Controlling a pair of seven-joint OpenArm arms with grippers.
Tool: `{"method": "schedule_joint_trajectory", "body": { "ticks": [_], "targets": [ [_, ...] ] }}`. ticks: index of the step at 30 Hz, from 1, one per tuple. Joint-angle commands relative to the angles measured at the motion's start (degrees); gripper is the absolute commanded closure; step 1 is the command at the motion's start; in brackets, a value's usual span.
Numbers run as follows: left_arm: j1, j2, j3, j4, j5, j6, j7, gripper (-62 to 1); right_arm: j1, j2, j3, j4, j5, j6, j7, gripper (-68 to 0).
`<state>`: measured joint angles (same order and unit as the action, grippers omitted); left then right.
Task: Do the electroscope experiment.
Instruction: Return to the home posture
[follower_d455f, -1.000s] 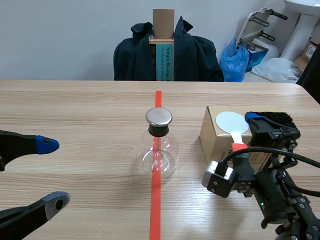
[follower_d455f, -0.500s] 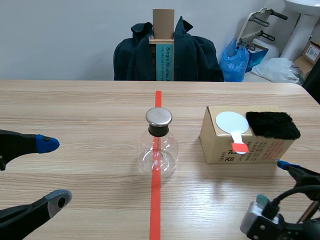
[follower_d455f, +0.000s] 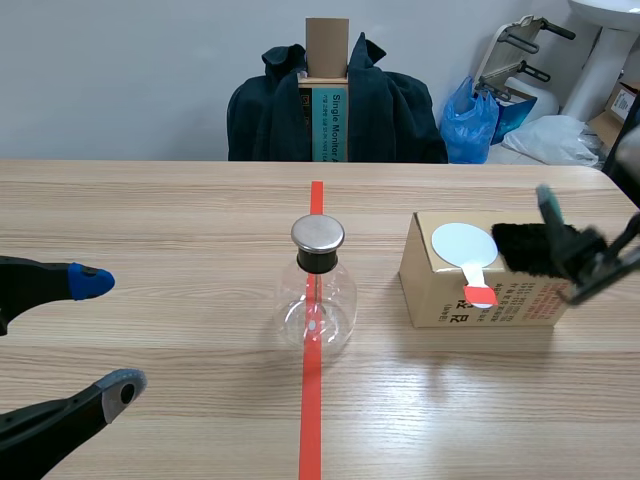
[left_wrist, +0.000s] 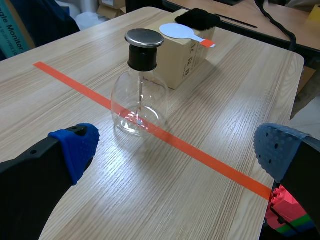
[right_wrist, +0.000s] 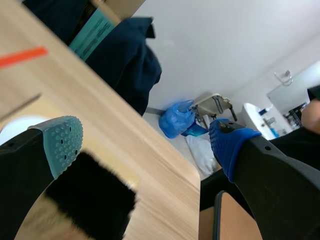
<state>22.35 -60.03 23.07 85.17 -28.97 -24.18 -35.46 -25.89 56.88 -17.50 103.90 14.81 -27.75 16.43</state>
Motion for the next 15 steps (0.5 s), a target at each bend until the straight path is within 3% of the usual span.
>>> {"method": "schedule_joint_trajectory", "body": {
  "ticks": [1,7,12,15],
  "targets": [
    [-0.3,0.2,-0.1,0.4,-0.4,-0.3,-0.9,-62.3,1.6,-0.6,3.5,0.5,3.5,1.7,-0.2,-51.6],
    [-0.3,0.2,-0.1,0.4,-0.4,-0.3,-1.0,-62.3,2.3,-0.7,11.7,7.0,18.6,11.2,-4.9,-51.6],
    [-0.3,0.2,-0.1,0.4,-0.4,-0.3,-1.0,-62.3,2.3,-0.8,13.5,9.9,32.5,12.3,-6.3,-51.7],
    [-0.3,0.2,-0.1,0.4,-0.4,-0.3,-1.0,-62.3,2.2,-1.8,13.5,10.5,33.4,15.8,-8.6,-51.6]
  ]
}}
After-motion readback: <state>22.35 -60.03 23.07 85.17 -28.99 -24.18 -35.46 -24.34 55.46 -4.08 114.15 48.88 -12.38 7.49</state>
